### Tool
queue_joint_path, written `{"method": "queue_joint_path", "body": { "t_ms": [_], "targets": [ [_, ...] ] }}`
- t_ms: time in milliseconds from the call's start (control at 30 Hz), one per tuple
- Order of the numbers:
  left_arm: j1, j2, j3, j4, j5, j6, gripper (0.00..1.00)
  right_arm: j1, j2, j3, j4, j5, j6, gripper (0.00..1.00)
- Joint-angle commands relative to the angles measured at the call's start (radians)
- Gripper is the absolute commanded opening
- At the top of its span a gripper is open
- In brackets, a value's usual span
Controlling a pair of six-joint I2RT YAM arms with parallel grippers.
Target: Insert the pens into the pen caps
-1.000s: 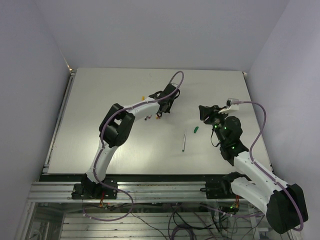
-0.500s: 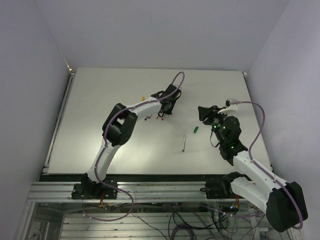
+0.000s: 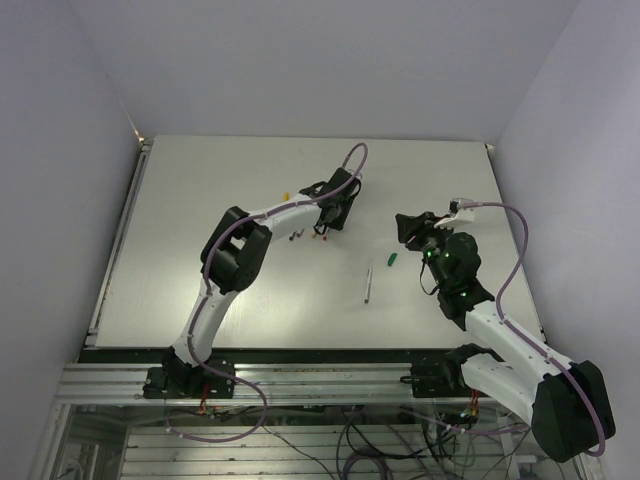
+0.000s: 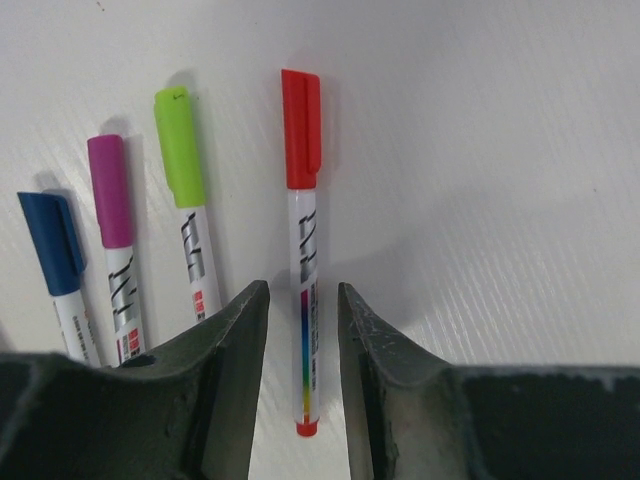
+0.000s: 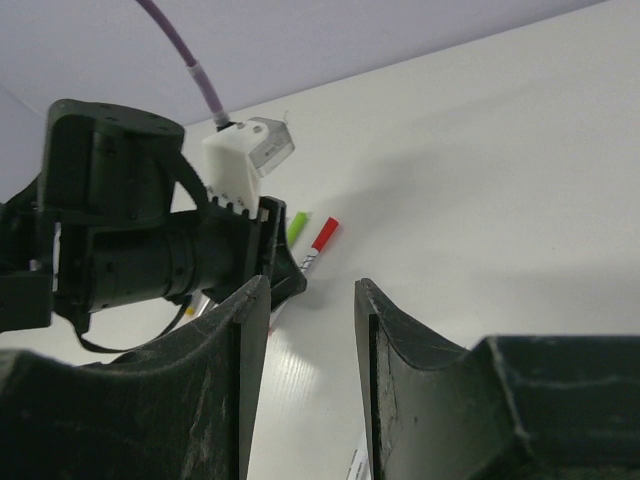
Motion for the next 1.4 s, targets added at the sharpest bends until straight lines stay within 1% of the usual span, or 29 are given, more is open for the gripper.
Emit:
{"method": "queue_joint_path", "body": {
  "t_ms": [0, 100, 167, 267, 367, 433, 533, 633, 700, 733, 767, 800, 867, 900, 1367],
  "targets": [
    [0.003, -0.137, -0.022, 0.055, 0.034, 0.013, 0.44, 0.004, -0.016, 0.01, -0.007, 0.058, -0.018, 0.4],
    [-0.005, -0.193, -0.053, 0.068, 0.036, 0.01, 0.45, 0.002, -0.022, 0.011, -0.014, 0.11, -0.004, 0.47],
    [-0.018, -0.225, -0.075, 0.07, 0.035, 0.012, 0.46, 0.001, -0.02, 0.013, -0.025, 0.149, 0.02, 0.6],
    [-0.043, -0.26, -0.109, 0.069, 0.055, 0.006, 0.46, -0.002, -0.004, 0.031, -0.076, 0.217, 0.057, 0.67],
    [-0.08, -0.275, -0.144, 0.063, 0.094, -0.005, 0.47, -0.01, 0.018, 0.048, -0.12, 0.237, 0.073, 0.73],
    [-0.116, -0.279, -0.169, 0.058, 0.095, -0.002, 0.47, -0.014, 0.023, 0.048, -0.132, 0.241, 0.079, 0.75],
    [-0.184, -0.272, -0.182, 0.043, 0.091, 0.005, 0.47, -0.022, 0.018, 0.036, -0.136, 0.258, 0.093, 0.77],
    [-0.226, -0.258, -0.184, 0.013, 0.126, 0.003, 0.47, -0.031, 0.004, 0.029, -0.142, 0.28, 0.092, 0.77],
    [-0.249, -0.258, -0.211, 0.03, 0.136, 0.004, 0.47, -0.032, -0.007, 0.027, -0.151, 0.309, 0.09, 0.77],
    [-0.257, -0.261, -0.227, 0.045, 0.142, 0.007, 0.6, -0.032, -0.014, 0.025, -0.155, 0.337, 0.088, 0.77],
    [-0.265, -0.262, -0.24, 0.058, 0.154, 0.01, 0.79, -0.034, -0.021, 0.023, -0.159, 0.358, 0.084, 0.77],
    [-0.269, -0.261, -0.245, 0.059, 0.167, 0.011, 0.82, -0.035, -0.028, 0.021, -0.163, 0.376, 0.082, 0.77],
    [-0.278, -0.257, -0.245, 0.051, 0.18, 0.009, 0.75, -0.042, -0.038, 0.018, -0.175, 0.399, 0.078, 0.77],
    [-0.283, -0.258, -0.246, 0.05, 0.179, 0.007, 0.73, -0.047, -0.043, 0.016, -0.185, 0.408, 0.079, 0.77],
    [-0.332, -0.202, -0.297, 0.062, 0.193, -0.037, 0.75, -0.105, -0.122, -0.041, -0.198, 0.401, 0.117, 0.76]
  ]
}}
